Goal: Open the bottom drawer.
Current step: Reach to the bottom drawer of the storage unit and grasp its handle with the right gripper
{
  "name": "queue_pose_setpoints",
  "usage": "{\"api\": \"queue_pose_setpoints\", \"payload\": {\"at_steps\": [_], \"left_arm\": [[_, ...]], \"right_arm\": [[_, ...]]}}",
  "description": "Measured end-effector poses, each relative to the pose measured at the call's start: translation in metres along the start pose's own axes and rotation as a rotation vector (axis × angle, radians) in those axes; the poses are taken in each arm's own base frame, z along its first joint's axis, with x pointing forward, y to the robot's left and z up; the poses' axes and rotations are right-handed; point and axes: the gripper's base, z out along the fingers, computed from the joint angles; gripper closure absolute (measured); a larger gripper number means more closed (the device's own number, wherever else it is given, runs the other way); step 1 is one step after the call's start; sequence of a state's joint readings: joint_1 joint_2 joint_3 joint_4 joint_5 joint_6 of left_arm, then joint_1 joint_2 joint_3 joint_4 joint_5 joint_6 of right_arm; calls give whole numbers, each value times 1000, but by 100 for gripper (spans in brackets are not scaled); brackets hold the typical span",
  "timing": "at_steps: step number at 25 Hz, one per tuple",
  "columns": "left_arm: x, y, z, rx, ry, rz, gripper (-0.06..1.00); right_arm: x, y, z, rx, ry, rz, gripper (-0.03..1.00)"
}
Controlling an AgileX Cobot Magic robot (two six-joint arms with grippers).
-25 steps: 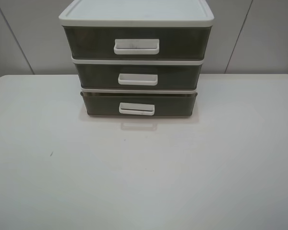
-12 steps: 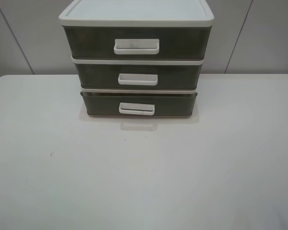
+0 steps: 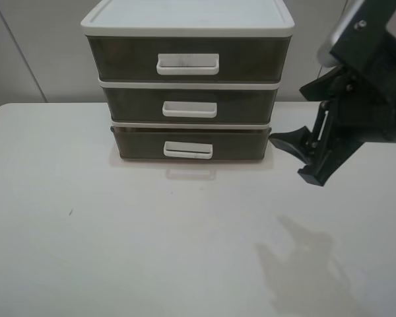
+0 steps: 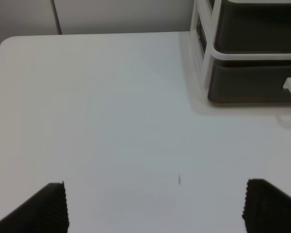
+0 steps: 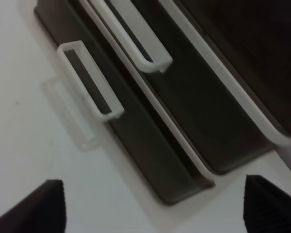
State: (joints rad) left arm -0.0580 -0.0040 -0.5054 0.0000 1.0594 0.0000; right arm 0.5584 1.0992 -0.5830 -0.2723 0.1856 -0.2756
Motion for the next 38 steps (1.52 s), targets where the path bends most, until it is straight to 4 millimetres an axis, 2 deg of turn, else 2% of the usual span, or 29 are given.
{"api": "queue_pose_setpoints", "payload": {"at_steps": [4, 11, 15, 22, 30, 35, 38], "left_arm": [[0, 0, 0, 0, 0, 0, 20], [0, 0, 0, -5, 0, 3, 20], [0, 0, 0, 0, 0, 0, 20], [0, 0, 0, -5, 0, 3, 20], [0, 0, 0, 0, 0, 0, 20], [0, 0, 0, 0, 0, 0, 20], [0, 0, 0, -5, 0, 3, 20]], "right_arm": [[4, 11, 40, -56, 8, -94, 24], [22, 28, 81, -159, 65, -356, 24], [32, 37, 97, -212, 85, -409, 24], [34, 44, 115, -226, 29, -457, 24], [27, 62, 140, -156, -57, -586, 24], [28, 75, 162, -142, -39, -635, 24], [25, 75, 174, -134, -34, -634, 24]]}}
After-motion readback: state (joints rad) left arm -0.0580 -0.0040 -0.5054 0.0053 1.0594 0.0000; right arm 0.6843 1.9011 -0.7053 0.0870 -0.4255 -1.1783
